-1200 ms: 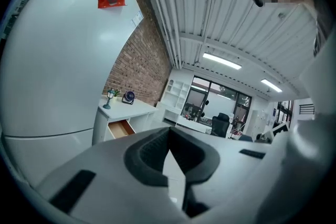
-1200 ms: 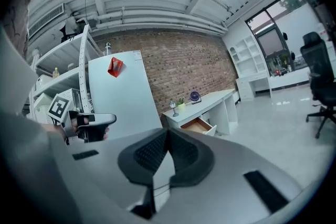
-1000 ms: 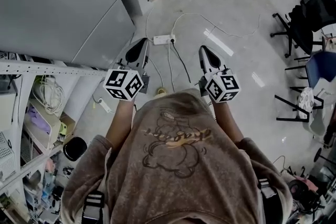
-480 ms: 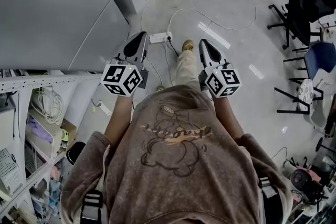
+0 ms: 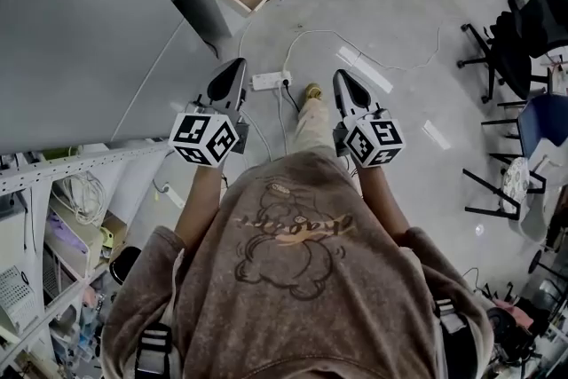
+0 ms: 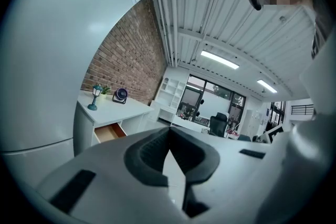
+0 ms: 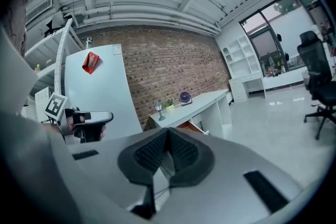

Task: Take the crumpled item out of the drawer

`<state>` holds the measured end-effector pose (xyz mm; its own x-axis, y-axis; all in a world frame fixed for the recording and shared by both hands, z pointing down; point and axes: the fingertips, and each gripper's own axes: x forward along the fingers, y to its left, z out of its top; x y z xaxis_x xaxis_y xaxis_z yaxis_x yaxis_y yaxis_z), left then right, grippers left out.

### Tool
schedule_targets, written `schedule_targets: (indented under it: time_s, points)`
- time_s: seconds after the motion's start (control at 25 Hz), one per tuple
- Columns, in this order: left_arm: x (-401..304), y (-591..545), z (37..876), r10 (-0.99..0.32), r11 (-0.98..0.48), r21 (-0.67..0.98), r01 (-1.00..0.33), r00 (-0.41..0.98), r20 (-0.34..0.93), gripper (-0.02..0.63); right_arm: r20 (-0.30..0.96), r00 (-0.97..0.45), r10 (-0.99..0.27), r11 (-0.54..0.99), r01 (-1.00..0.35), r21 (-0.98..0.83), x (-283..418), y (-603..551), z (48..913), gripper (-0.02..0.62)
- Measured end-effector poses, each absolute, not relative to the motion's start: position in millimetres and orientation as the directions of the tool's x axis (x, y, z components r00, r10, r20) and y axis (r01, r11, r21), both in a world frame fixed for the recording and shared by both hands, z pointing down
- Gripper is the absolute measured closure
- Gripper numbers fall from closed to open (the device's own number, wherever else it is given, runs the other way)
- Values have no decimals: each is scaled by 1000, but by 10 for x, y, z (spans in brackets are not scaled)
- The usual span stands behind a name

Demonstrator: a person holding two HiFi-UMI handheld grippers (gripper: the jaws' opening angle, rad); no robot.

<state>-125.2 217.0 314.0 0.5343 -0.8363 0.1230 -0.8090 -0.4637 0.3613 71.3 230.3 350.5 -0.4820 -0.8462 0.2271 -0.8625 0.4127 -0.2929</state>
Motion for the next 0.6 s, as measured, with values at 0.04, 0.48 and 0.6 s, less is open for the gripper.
schedule_targets:
  time_s: [0.04, 0.48, 0.6]
  points:
    - [-1228, 2066, 3149, -838, -459, 363, -811, 530, 126, 598, 230, -485, -844, 414, -861, -295, 740, 2187, 3520, 598]
    - [-731, 884, 3002, -856, -417, 370, -830, 495, 145, 598, 243, -564, -790, 478, -813, -334, 1101, 921, 3426, 598]
    - [-605, 572, 2982, -865, -401, 369, -838, 480, 149, 598, 237, -586, -775, 498, -797, -341, 1201, 561, 3404, 598]
